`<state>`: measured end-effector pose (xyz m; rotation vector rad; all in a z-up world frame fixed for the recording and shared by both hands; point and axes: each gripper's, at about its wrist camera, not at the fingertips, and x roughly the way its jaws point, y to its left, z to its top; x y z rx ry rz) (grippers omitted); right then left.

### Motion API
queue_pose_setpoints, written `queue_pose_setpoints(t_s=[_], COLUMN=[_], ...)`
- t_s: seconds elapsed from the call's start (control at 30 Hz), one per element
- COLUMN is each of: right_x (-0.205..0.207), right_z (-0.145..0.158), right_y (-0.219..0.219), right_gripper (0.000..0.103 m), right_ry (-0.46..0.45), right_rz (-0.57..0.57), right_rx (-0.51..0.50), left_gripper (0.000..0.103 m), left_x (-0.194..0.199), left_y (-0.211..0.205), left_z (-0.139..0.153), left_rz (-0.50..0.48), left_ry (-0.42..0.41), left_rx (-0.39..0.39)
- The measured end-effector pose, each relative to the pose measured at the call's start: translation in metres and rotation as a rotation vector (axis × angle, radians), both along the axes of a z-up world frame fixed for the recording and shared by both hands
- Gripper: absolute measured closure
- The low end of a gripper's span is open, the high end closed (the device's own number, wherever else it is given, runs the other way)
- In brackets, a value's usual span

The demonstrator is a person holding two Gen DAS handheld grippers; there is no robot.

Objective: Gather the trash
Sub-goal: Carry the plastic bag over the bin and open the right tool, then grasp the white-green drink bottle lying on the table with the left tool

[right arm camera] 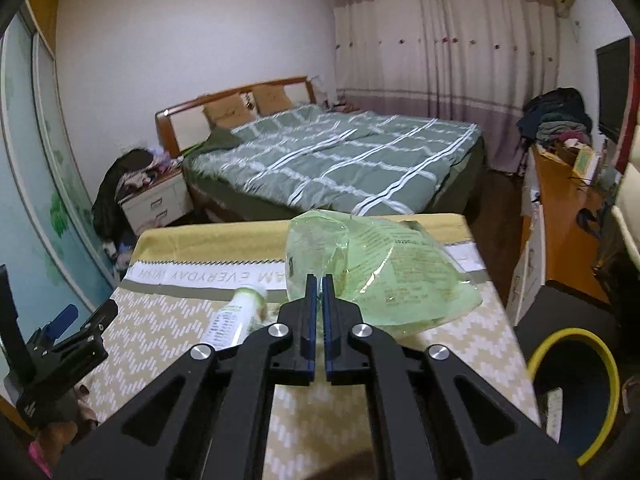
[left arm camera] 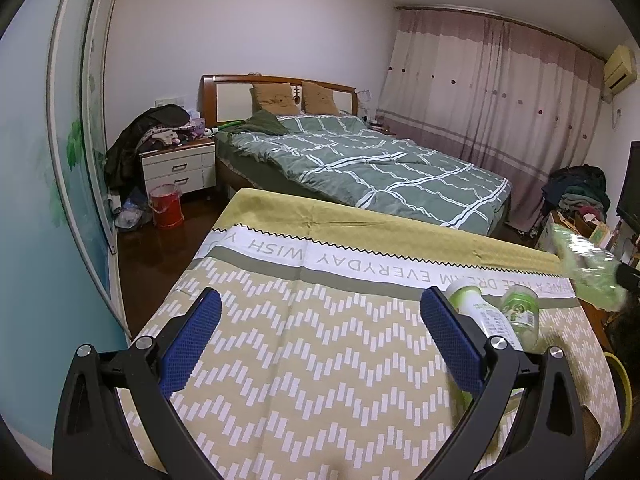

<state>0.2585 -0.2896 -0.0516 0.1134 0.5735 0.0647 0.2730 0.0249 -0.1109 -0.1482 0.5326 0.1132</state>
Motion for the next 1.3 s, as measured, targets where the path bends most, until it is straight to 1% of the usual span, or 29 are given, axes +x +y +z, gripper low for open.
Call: queue_pose_setpoints(t_s=[0.1, 0.23, 0.37, 0.47, 0.57, 0.73, 0.77, 0.83, 0.9, 0.97, 1.1, 1.17, 1.23, 1.3], right_x=[-0.019, -0.044, -0.067, -0.077, -0.082, -0.081, -0.081, -0.081, -0.083, -0.086, -0.093, -0.093, -0.097, -0.095], right_z=[0.0, -0.004, -0.008, -0.018, -0.034, -0.061, -0.065, -0.071, -0.077, -0.079, -0.084, -0.084, -0.08, -0.079], right_y=[-0.017, -0.05, -0.096, -0.134, -0.162, -0.193, -0.194, -0.197, -0.199, -0.197, -0.187, -0.178, -0.172, -0.167], right_gripper=[0.1, 0.1, 0.1, 0.1, 0.1, 0.098, 0.098, 0.093, 0.086, 0.085, 0.085, 0.085, 0.084, 0.082], right_ry=[-0.024, -0.037, -0.032, -0.001, 0.036, 0.109, 0.114, 0.127, 0.13, 0.127, 0.1, 0.089, 0.046, 0.042], right_rz=[-0.059, -0.171, -0.317, -0.421, -0.491, -0.572, -0.585, -0.61, -0.625, -0.635, -0.615, -0.593, -0.589, -0.582], right_rx=[-0.012, -0.029, -0.054, -0.057, -0.054, -0.063, -0.07, -0.081, -0.076, -0.082, -0.053, -0.058, -0.06, -0.072], left_gripper=[0.005, 0.005, 0.005, 0.005, 0.005, 0.005, 0.005, 0.005, 0.005, 0.005, 0.005, 0.005, 0.005, 0.005], left_x=[-0.002, -0.006, -0.011, -0.015, -0.018, -0.016, -0.016, -0.015, -0.015, -0.014, -0.014, -0.014, -0.013, -0.011], left_y=[-0.003, -0.009, -0.018, -0.026, -0.033, -0.04, -0.041, -0.043, -0.045, -0.046, -0.048, -0.051, -0.056, -0.062], left_z=[0.001, 0.004, 0.007, 0.009, 0.01, 0.01, 0.009, 0.009, 0.008, 0.007, 0.006, 0.004, 0.002, 0.0], left_rz=[-0.016, -0.045, -0.095, -0.123, -0.149, -0.173, -0.177, -0.183, -0.188, -0.193, -0.206, -0.231, -0.254, -0.277], left_ry=[-0.009, -0.031, -0.055, -0.068, -0.076, -0.069, -0.067, -0.063, -0.058, -0.053, -0.049, -0.04, -0.027, -0.013], left_rx=[0.006, 0.019, 0.028, 0.043, 0.058, 0.079, 0.081, 0.085, 0.089, 0.09, 0.091, 0.089, 0.089, 0.088])
